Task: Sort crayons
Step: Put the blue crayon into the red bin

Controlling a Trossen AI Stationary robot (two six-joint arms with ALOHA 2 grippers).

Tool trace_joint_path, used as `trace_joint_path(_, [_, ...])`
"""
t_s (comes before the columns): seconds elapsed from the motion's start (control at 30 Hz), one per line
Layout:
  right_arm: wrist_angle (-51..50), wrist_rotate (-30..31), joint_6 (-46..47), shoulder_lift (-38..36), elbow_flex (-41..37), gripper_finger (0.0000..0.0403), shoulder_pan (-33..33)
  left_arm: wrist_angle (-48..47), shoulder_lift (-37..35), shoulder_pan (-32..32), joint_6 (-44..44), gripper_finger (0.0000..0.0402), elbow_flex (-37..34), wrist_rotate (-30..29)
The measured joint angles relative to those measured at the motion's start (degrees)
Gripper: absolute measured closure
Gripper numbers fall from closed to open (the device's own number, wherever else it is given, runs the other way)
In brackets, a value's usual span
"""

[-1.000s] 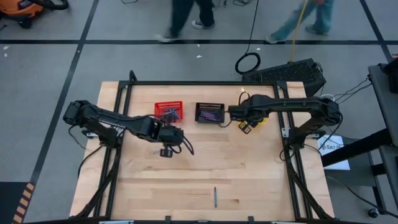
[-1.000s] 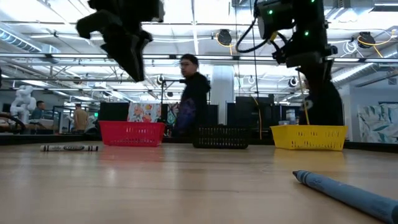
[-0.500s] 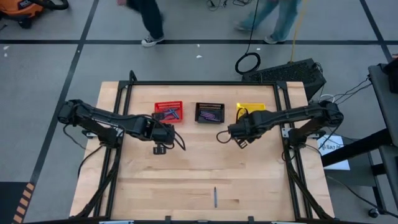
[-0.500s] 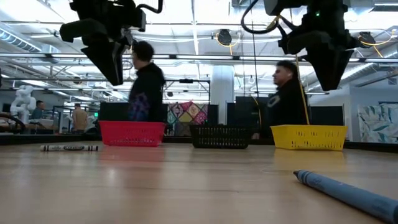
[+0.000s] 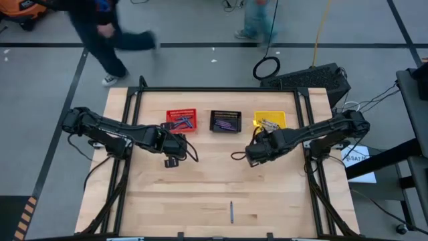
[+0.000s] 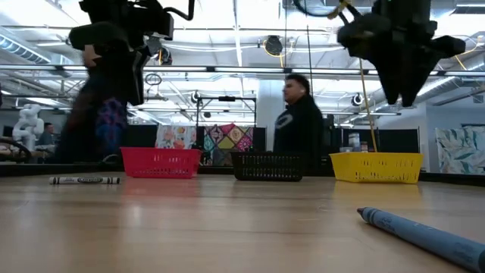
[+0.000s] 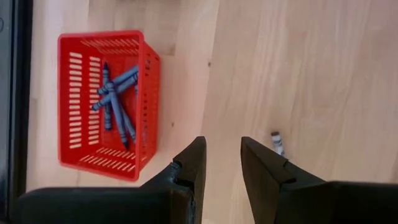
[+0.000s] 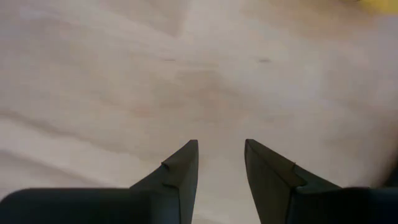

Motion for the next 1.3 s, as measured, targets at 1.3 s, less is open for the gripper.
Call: trace_joint_path(1.3, [48.60, -1.34, 26.65, 17.40, 0.02, 0.0287, 20.33, -1.97, 0.00, -2.00, -1.74, 0.0309, 0.07, 1.62])
